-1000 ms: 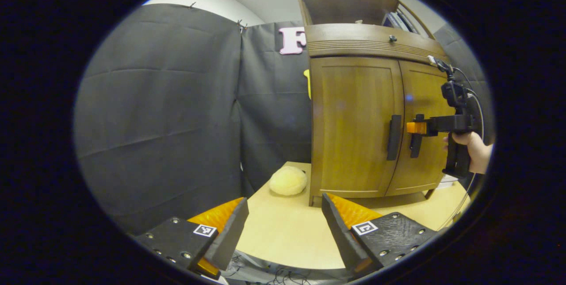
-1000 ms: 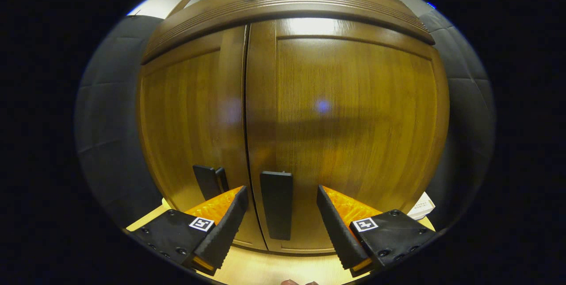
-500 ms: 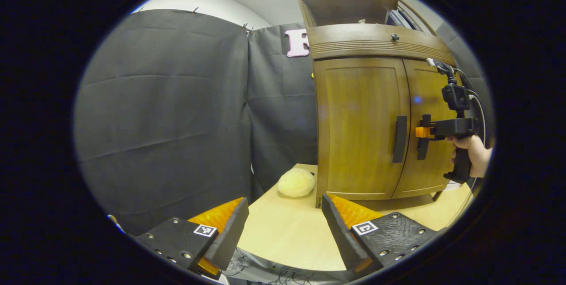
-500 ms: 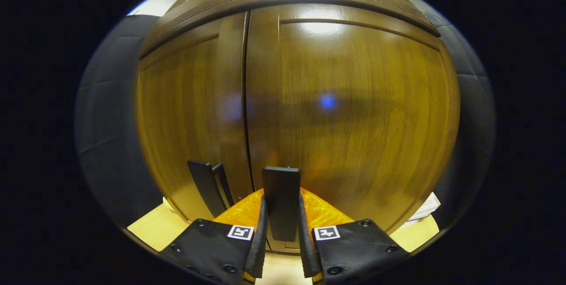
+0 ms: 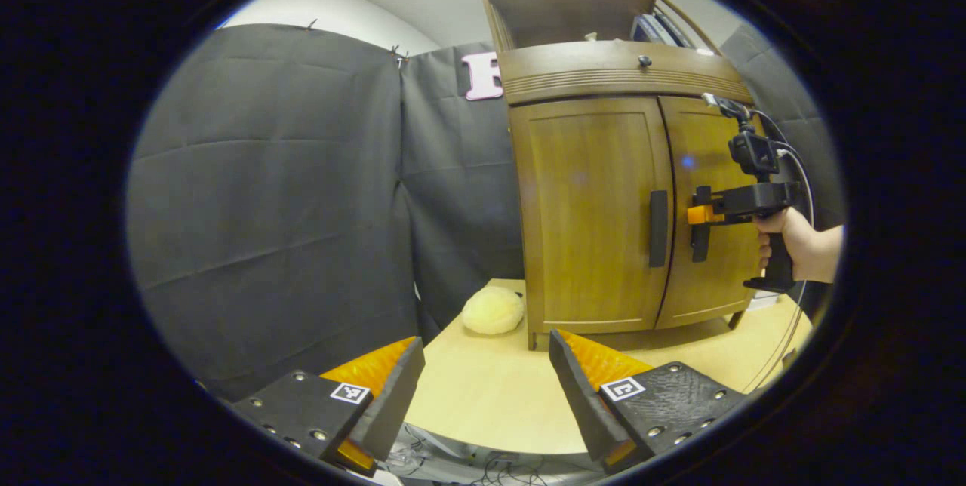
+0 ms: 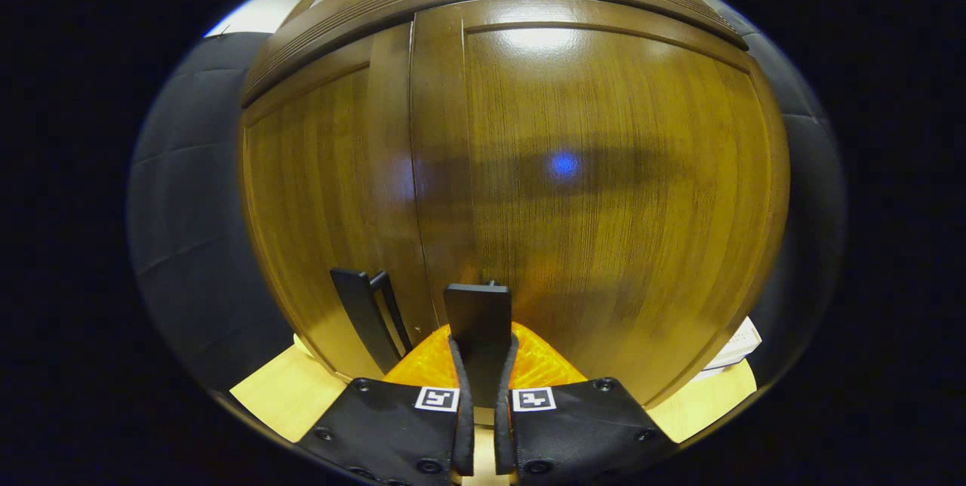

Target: Open the right door of the double-door shoe cabinet with the right hand, and open the left door with the left hand.

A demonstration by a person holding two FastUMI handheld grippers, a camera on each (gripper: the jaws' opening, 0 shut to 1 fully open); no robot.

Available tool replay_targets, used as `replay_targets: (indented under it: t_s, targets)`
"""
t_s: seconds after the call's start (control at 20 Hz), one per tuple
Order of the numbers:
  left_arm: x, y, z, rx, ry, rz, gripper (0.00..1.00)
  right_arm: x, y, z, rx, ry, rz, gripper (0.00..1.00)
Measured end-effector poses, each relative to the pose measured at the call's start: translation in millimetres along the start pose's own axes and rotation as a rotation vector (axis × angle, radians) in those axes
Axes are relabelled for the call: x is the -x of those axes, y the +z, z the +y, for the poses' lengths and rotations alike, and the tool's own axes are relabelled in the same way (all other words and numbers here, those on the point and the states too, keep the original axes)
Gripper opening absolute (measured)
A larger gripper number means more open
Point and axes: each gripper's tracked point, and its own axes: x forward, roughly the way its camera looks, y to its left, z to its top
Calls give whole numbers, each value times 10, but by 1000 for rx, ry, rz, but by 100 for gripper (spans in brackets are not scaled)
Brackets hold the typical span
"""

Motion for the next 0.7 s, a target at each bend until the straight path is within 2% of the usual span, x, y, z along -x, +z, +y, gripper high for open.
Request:
replay_targets:
  t_s: [0.15,0.2,0.35,0.6,0.7]
  targets:
    - [23,23,-15,4,-30,-11,92,137,-15,19,1,2,-4,12]
    - [37,19,-21,2,-38,-13,98,194,-30,26,2,5,0,14]
    - [63,9,-42,2,-64,-19,98,451,-37,16,-1,5,0,12]
    - [84,-46,-77,-1,-127,-25,95,619,87,-14,-10,-12,-9,12]
    - [88,-75,-101,-6,-159,-24,98,704,106,-63,-15,-15,-14,14]
